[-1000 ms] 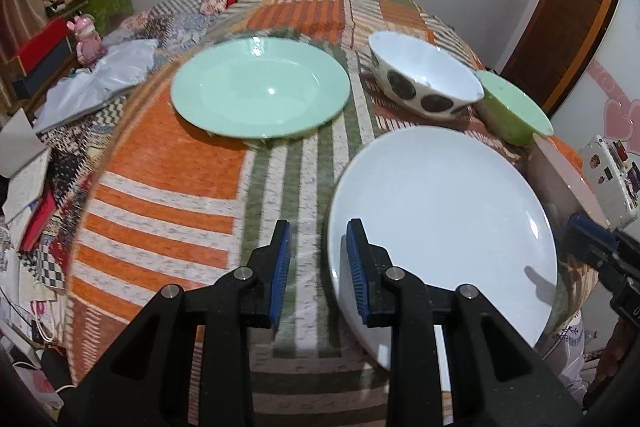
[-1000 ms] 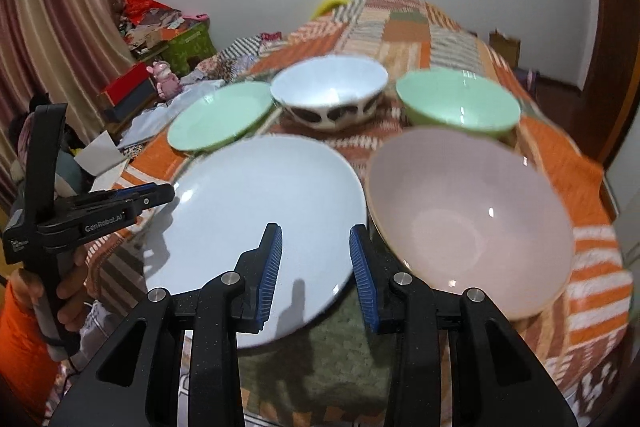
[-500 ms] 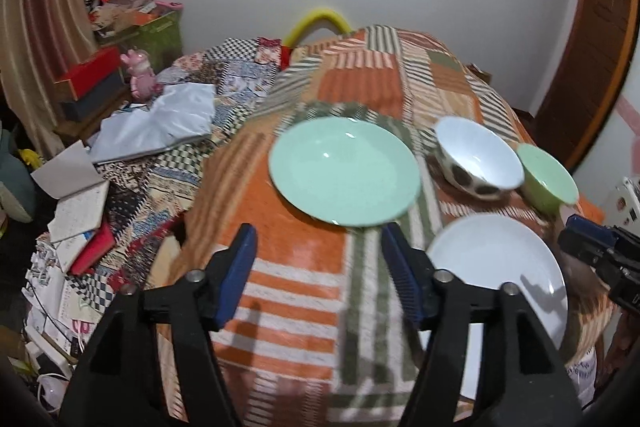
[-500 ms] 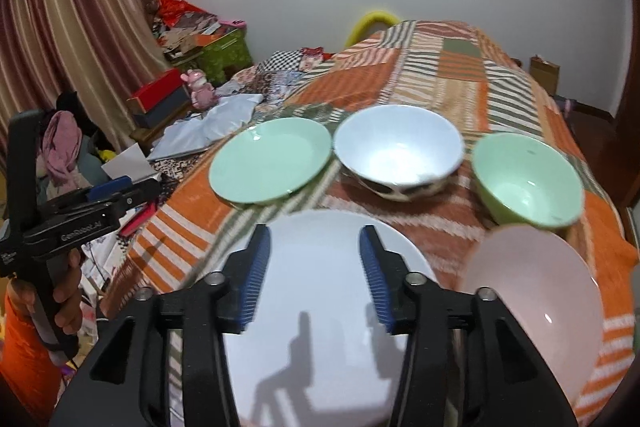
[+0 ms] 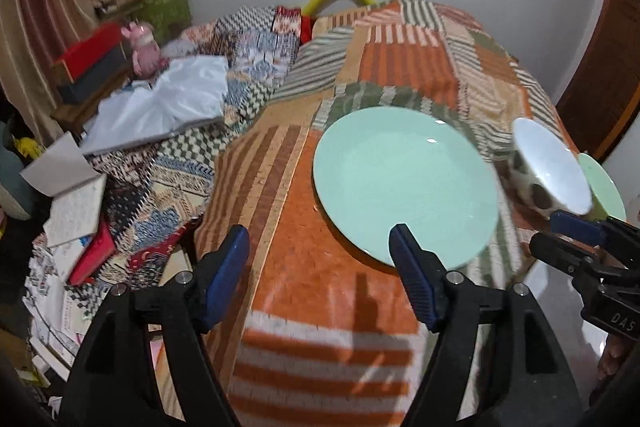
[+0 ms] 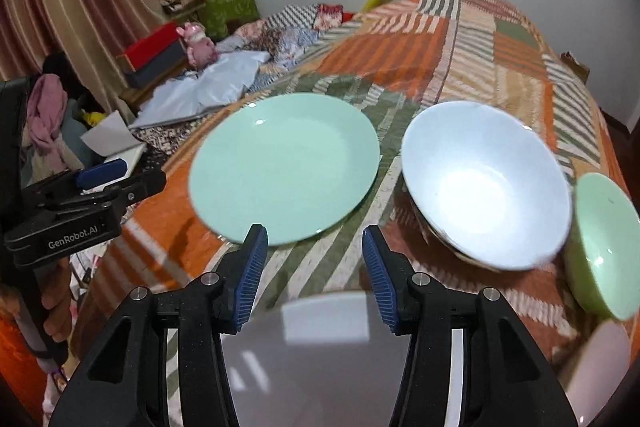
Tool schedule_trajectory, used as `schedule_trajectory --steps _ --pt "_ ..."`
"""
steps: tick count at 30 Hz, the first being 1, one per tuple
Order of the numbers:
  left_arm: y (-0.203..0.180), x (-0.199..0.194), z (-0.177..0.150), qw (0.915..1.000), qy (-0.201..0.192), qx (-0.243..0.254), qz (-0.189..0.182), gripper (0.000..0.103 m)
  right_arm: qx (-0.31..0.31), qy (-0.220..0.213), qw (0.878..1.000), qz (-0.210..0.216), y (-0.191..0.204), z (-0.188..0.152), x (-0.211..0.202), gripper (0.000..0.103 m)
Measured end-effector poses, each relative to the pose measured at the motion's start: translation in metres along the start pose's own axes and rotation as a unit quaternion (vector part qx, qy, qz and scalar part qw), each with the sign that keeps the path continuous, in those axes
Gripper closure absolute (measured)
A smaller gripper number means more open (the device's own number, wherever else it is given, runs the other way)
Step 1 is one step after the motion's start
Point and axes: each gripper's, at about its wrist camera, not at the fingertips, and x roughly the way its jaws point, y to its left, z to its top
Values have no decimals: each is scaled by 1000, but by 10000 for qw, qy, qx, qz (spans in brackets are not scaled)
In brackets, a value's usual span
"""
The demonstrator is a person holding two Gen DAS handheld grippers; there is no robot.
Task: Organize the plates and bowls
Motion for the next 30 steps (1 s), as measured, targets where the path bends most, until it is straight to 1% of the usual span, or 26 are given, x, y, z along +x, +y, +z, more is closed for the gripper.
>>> schedule_trajectory --steps 3,6,10,11,14,16,18,19,22,26,28,30 --pt "1 19 5 10000 60 18 0 33 141 192 9997 36 -5 7 15 57" --pt "1 33 10 9999 106 67 -55 39 225 375 9990 62 -7 11 26 57" --pt "-2 49 17 9995 138 240 -137 51 99 485 9988 -58 -3 11 35 57" --pt "-4 53 19 9993 166 281 -161 56 102 516 9986 -69 -3 11 37 60" --pt "-6 65 22 9988 274 329 -253 65 117 615 9980 -33 -3 12 45 60" --pt "-6 72 23 9981 376 277 -391 68 216 573 9981 30 -6 12 47 60" --pt "-6 76 22 9978 388 254 -483 69 366 590 9975 129 -10 13 50 61" --pt "-8 77 21 9977 379 284 -489 71 403 602 9973 153 -11 13 51 62" --pt "-9 74 20 9978 332 334 -469 71 402 624 9972 84 -10 15 53 65" --pt "-2 63 15 9973 336 286 -583 73 291 677 9972 123 -5 14 51 65" --pt "2 53 10 9971 327 284 -624 73 246 758 9964 295 0 13 50 68" --pt "6 43 2 9971 353 294 -604 73 199 792 9958 401 5 12 48 68"
